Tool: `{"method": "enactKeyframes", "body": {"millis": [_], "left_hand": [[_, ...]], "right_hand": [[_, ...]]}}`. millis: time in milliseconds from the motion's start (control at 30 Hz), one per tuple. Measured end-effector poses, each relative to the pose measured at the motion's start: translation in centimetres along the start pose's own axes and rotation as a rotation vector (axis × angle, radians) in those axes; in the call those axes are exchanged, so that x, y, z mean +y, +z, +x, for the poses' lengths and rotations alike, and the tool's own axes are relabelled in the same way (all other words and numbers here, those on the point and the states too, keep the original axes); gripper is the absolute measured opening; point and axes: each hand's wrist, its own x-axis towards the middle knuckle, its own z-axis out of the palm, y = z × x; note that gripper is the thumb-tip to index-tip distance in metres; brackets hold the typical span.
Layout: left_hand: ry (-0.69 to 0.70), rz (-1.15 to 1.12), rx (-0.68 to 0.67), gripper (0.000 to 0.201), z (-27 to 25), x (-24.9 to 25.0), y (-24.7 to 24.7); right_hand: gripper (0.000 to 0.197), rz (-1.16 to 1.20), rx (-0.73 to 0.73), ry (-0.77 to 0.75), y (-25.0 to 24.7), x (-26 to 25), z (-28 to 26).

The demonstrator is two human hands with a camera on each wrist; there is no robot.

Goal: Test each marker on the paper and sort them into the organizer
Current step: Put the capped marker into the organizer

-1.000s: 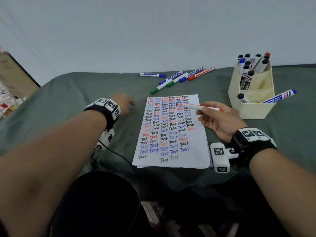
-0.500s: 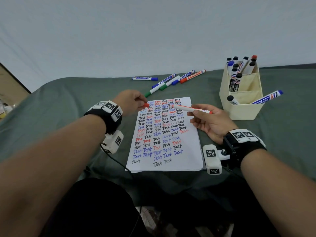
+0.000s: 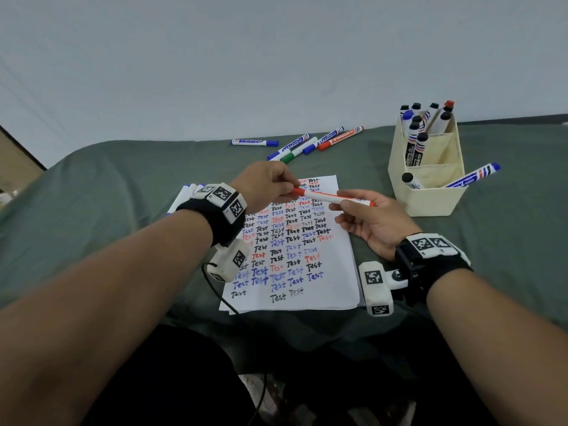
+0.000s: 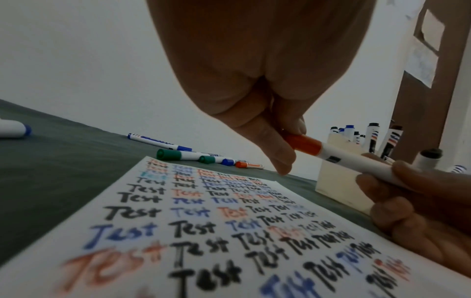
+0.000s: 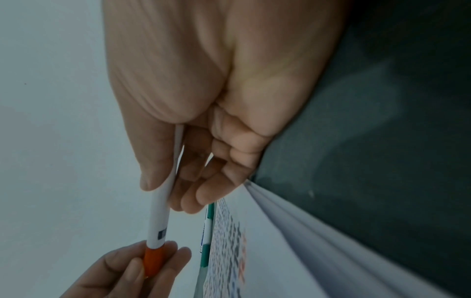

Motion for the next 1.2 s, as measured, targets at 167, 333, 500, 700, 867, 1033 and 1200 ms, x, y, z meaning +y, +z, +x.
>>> {"method": "enactKeyframes", "body": {"millis": [167,333,500,700,867,1033,1200], "left_hand": [[-0.010,-0.010,0.008,0.017,0.0,0.0,1.3],[0.030,0.079,0.033,0.019,0.0,0.6,1.9],[0.035,0.090,0.029,0.023,0.2,1.2,2.2],[0.018,0.149,0.013,0.024,0.0,1.0,2.3],[0.024,0.204,-0.004,0.023,-0.5,1.2,2.3],[0.011,0.463,-0.095,0.028,-0.5,-0.4,2.7],[-0.118,0.972,-0.124,0.115,-0.2,-2.9,2.4]], "right_hand": [[0.022,-0.005,0.002,-0.011,-0.1,0.2,0.1],[0.024,0.010,0.011,-0.026,-0.3,0.3,0.2],[0.023,0.015,0.012,-0.038,-0.3,0.4,0.3],[0.021,-0.039,0.011,-0.040,-0.1,0.5,0.4],[0.020,-0.054,0.015,-0.036,-0.2,0.6,0.5],[0.013,-0.108,0.060,-0.026,0.0,0.6,0.6],[0.016,-0.075,0.173,-0.030,0.1,0.6,0.8]]}}
